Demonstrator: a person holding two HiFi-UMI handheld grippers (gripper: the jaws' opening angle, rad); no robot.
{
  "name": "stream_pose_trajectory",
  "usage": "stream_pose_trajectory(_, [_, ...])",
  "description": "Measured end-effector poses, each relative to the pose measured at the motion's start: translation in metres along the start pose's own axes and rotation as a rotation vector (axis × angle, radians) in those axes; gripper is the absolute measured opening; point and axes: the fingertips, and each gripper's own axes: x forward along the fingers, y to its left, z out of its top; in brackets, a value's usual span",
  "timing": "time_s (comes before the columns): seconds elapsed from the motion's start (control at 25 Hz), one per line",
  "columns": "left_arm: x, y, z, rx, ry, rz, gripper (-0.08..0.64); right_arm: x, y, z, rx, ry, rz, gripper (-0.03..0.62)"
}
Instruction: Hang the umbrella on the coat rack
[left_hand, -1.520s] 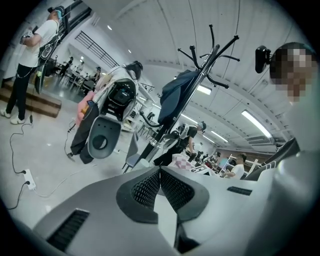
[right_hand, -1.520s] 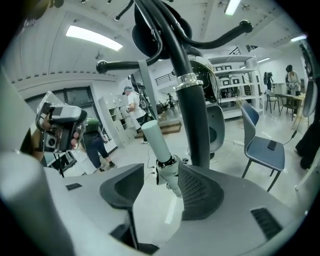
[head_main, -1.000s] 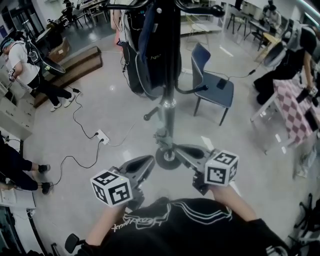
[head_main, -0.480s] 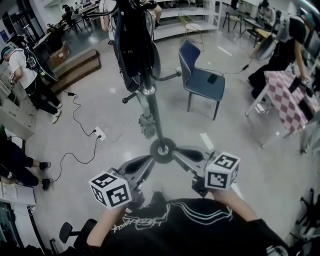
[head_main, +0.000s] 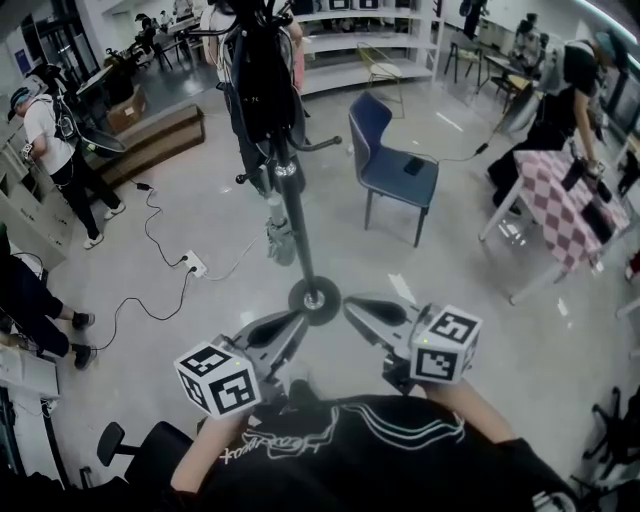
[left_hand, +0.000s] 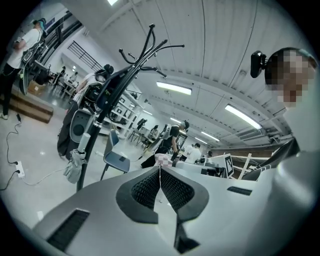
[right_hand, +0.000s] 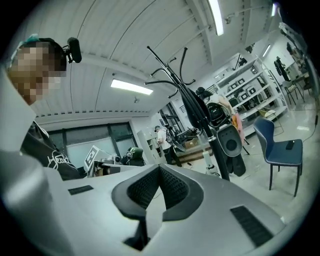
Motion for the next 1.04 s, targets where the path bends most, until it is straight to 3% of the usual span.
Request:
stream_pose_trajectory(0.48, [-0.008,-0.052,-0.02,0.037,-0.012,-0.019,0.003,-0.044,0.033,-0.01,-0.067,-0.005,0.0,0.011])
stream_pose_trajectory(1.04, [-0.019,-0.056,-0.019,0.038,-0.02,-0.008,0.003,-0.046,0.043,-0.014,-0.074,-0.001,0.003,0.011])
